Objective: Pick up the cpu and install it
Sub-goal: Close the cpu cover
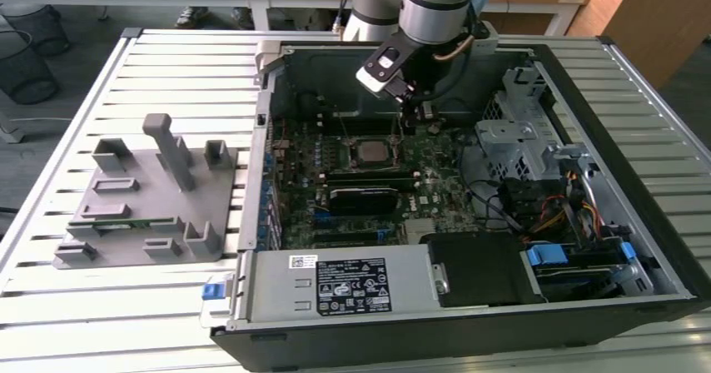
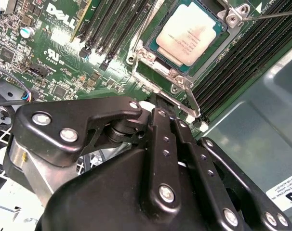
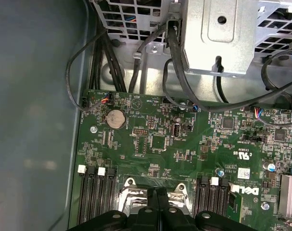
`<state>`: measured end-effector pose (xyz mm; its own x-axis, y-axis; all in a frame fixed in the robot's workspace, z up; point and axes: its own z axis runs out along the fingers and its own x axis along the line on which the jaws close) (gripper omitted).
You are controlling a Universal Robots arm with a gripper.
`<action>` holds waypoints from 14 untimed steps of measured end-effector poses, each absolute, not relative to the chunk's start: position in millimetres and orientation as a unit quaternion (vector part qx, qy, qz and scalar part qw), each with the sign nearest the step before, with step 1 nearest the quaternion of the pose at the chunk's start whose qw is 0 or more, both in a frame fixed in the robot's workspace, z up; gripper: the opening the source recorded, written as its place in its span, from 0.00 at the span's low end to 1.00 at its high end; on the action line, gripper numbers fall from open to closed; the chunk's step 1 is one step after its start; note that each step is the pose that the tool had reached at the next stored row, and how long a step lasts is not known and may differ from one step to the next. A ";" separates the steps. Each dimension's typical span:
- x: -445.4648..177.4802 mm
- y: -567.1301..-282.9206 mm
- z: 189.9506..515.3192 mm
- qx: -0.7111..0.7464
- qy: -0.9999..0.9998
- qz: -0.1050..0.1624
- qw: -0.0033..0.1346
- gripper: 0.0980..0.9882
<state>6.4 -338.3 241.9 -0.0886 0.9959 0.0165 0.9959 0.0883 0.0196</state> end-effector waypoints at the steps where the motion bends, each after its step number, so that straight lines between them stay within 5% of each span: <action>1: 6.2 -338.3 241.9 0.675 0.738 0.013 0.001 0.01; 14: 2.3 -338.3 241.7 0.675 0.738 0.013 0.001 0.01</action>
<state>2.3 -338.3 241.7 -0.0886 0.9959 0.0165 0.9959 0.0883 0.0196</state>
